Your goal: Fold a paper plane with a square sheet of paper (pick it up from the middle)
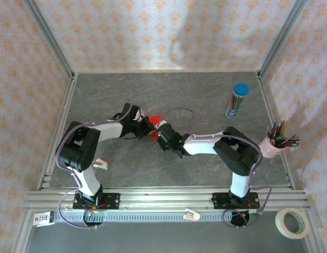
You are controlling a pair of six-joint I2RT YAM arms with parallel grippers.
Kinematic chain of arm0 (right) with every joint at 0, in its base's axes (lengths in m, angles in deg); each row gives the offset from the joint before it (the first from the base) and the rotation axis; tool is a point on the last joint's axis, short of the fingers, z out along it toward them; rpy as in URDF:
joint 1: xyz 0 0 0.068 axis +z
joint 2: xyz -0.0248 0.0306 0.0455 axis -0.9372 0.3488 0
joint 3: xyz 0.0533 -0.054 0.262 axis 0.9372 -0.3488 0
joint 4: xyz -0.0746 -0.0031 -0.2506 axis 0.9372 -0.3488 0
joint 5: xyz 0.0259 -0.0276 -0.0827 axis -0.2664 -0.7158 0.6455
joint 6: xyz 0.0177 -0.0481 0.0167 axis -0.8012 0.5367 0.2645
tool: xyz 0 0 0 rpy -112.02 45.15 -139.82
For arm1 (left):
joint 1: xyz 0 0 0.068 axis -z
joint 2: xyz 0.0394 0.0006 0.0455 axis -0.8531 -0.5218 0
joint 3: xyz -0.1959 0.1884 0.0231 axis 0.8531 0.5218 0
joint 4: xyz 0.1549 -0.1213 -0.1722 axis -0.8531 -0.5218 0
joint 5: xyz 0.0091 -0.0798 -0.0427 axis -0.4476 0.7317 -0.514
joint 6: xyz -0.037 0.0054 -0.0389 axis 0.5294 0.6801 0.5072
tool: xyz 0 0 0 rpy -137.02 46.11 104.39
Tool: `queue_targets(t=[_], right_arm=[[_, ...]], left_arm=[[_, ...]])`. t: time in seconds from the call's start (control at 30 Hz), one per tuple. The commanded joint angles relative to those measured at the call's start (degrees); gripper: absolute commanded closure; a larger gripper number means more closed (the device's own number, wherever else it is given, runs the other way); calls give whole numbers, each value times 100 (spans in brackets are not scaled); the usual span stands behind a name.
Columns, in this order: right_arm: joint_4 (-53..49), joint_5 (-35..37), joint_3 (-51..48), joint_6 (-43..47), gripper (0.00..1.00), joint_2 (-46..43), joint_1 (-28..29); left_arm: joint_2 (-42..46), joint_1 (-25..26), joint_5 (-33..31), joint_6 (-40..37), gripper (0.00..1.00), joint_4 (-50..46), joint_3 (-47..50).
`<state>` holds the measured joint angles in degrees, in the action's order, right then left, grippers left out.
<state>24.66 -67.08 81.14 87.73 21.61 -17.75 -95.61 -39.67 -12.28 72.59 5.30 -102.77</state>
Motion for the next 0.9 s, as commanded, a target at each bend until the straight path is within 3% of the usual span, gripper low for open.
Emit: queue_targets(t=[0.0,0.47,0.7,0.87], right_arm=[[-67,226,123,-14,70,-1,41],[-25,460,38,-31,85,-29,39],[141,60,-134,-90,92,-92,31],[312,-338,-244,-279,94,-159,-92]], left_arm=[[163,37,-26,8,100,-68,-114],[166,21,19,-110,98,-252,-244],[417,-385,-97,-117,68,-315,-461],[813,-822,-413,-75,59,-327,-304]])
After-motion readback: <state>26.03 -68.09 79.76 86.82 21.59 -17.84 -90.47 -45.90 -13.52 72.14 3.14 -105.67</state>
